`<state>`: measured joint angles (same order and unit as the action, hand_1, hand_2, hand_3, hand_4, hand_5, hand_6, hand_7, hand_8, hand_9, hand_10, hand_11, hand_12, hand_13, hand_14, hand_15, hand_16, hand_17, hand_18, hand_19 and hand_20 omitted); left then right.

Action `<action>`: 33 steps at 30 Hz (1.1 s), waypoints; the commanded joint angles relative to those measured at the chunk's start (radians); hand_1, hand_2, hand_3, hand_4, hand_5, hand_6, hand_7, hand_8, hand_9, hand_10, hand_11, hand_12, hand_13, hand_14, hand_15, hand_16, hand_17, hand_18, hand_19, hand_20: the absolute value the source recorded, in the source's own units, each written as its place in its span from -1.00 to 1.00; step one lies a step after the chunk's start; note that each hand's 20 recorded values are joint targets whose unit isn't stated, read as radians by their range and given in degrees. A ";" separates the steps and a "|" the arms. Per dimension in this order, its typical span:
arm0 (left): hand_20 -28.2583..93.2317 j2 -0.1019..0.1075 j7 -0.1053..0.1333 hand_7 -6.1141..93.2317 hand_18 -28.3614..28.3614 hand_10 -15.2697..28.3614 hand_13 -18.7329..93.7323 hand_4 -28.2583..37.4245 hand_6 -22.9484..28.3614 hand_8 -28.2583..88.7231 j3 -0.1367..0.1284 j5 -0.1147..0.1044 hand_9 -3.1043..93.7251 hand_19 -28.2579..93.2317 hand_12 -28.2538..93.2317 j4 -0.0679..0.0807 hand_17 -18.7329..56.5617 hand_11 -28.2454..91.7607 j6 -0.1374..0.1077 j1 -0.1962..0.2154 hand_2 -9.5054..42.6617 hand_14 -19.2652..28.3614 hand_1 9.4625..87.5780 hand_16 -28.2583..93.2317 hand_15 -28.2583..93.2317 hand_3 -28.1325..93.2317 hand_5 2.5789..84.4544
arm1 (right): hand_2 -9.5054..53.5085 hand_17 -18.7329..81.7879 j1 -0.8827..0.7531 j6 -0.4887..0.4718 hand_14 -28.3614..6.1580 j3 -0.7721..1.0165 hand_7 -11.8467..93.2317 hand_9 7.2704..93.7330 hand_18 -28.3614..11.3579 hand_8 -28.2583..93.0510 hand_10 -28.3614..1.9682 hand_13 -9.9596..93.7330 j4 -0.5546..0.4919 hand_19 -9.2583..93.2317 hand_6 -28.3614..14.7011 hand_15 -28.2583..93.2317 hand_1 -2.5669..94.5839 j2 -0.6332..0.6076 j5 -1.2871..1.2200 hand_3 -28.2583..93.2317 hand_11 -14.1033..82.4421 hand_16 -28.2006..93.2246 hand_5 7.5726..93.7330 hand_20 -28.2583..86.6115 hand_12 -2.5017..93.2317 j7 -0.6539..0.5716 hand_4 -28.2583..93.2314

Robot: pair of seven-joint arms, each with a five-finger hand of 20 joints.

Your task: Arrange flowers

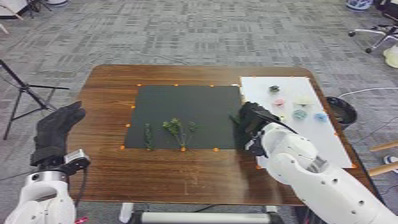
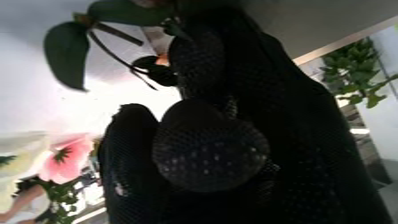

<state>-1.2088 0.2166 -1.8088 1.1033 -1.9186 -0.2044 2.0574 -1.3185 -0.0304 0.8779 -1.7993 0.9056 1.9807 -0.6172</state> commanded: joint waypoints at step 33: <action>-0.26 0.000 -0.021 -0.60 0.40 0.39 0.00 -1.00 0.03 -0.63 -0.004 0.006 0.08 -0.38 -0.31 -0.013 -0.33 -0.16 0.012 0.008 -0.43 0.52 -0.61 -0.53 -0.21 0.59 0.21 | -1.00 0.75 -0.109 -0.168 0.45 0.145 -0.44 0.58 0.04 -0.57 -0.34 1.00 -0.115 0.97 -0.01 0.30 -0.22 -0.071 0.060 0.39 -0.32 0.07 0.23 0.34 -0.46 0.046 -0.54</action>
<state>-1.2081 0.2052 -1.8096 1.1042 -1.9226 -0.2041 2.0595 -1.3764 -0.1837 1.0369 -1.9039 0.8471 2.0151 -0.5679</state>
